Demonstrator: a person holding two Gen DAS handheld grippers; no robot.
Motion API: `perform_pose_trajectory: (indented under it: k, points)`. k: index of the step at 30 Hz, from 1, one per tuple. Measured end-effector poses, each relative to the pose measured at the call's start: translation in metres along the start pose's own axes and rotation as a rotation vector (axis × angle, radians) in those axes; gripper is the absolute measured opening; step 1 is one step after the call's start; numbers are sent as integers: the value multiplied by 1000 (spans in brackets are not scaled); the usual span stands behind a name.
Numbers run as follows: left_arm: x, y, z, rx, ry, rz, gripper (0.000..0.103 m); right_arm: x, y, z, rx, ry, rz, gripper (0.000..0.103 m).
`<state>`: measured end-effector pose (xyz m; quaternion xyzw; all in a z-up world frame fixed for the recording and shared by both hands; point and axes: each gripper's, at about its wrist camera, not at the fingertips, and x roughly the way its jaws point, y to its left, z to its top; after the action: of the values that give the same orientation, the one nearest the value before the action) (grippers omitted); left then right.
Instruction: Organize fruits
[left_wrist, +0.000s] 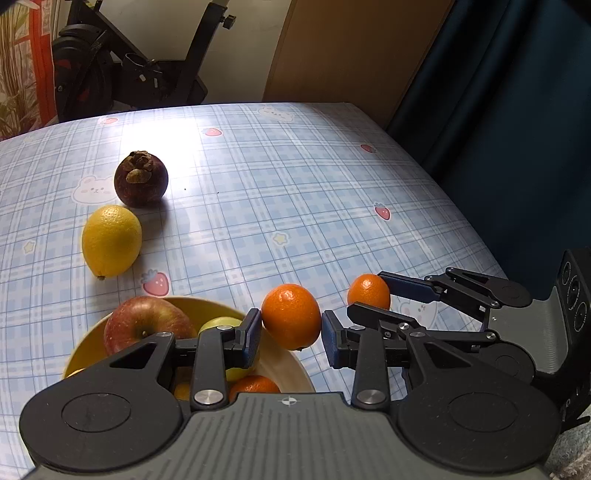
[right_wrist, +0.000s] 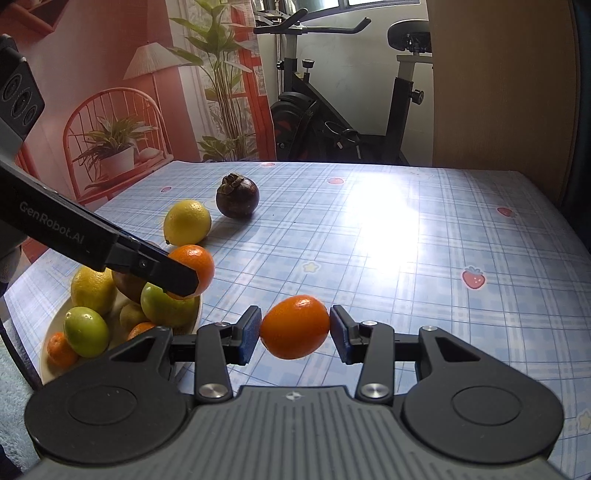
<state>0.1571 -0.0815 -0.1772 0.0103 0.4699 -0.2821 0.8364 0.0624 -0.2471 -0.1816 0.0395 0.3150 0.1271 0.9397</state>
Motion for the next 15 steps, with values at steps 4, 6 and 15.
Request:
perform_pose_trajectory:
  k: [4, 6, 15]
  points:
    - [-24, 9, -15, -14, -3, 3, 37, -7, 16, 1, -25, -5, 24, 44]
    - [-34, 16, -22, -19, -7, 14, 37, -10, 24, 1, -34, -6, 40, 44]
    - [-41, 53, -39, -106, 7, 42, 37, -8, 70, -3, -133, 50, 117, 44]
